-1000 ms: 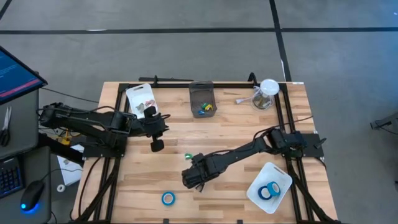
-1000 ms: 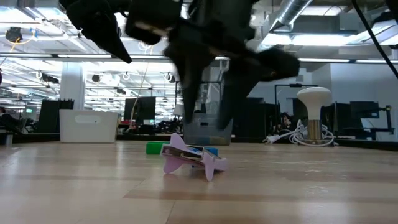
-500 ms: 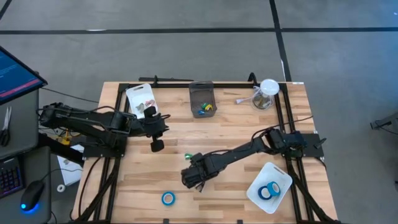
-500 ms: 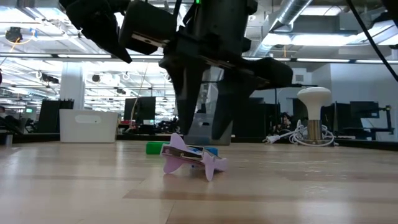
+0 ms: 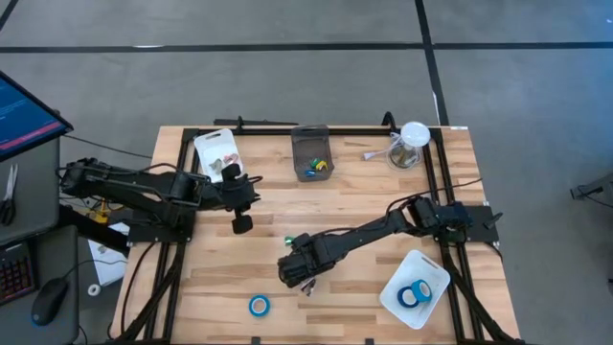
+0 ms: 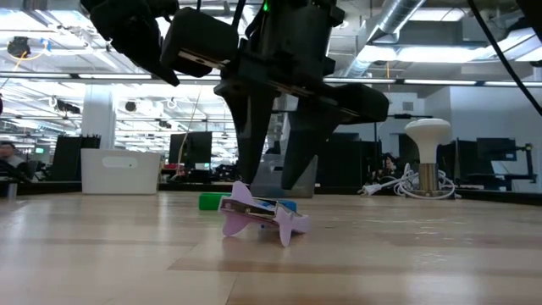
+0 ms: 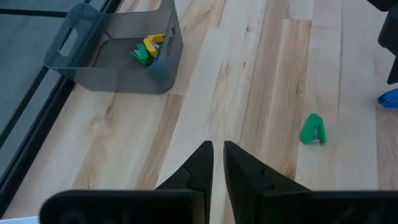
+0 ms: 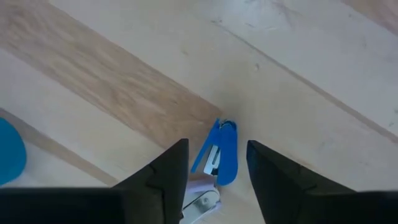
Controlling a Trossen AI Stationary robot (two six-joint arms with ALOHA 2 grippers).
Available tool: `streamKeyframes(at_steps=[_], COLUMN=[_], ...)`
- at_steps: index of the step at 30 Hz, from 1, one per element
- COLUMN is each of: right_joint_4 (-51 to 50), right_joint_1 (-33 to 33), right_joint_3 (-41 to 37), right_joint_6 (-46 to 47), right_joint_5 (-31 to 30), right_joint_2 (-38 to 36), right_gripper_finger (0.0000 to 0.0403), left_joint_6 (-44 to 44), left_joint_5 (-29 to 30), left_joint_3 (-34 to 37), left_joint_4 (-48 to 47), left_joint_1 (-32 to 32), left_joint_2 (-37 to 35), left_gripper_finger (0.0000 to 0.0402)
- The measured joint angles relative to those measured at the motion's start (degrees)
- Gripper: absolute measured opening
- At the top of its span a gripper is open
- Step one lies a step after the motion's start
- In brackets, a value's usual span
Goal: Pick and place Stapler, Stapler remover, tape
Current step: Put the blue stapler into the black bin
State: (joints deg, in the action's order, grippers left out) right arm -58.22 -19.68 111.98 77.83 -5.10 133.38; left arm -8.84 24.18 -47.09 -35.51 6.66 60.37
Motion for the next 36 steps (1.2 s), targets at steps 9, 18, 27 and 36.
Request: streamKeyframes(at_steps=[9, 18, 27, 36], right_joint_4=[0.01, 0.00, -0.02, 2.83], right_joint_1=[0.08, -0.15, -0.16, -0.98], right_joint_3=[0.00, 0.00, 0.00, -4.66], right_joint_6=[-0.40, -2.75, -4.32, -2.96], right_joint_5=[-0.90, -0.93, -0.76, 3.58], right_joint_2=[0.00, 0.00, 0.00, 0.17], right_gripper_finger=[0.0156, 0.0153, 0.0155, 0.0156], left_joint_6=[0.00, 0.00, 0.00, 0.00], left_joint_5=[0.00, 0.01, 0.00, 0.00], left_joint_3=[0.00, 0.00, 0.00, 0.00], left_joint_4=[0.01, 0.01, 0.01, -0.02], left_joint_1=[0.00, 0.00, 0.00, 0.01], left_joint_2=[0.01, -0.02, 0.01, -0.01], left_gripper_finger=[0.0030, 0.0030, 0.0030, 0.0030])
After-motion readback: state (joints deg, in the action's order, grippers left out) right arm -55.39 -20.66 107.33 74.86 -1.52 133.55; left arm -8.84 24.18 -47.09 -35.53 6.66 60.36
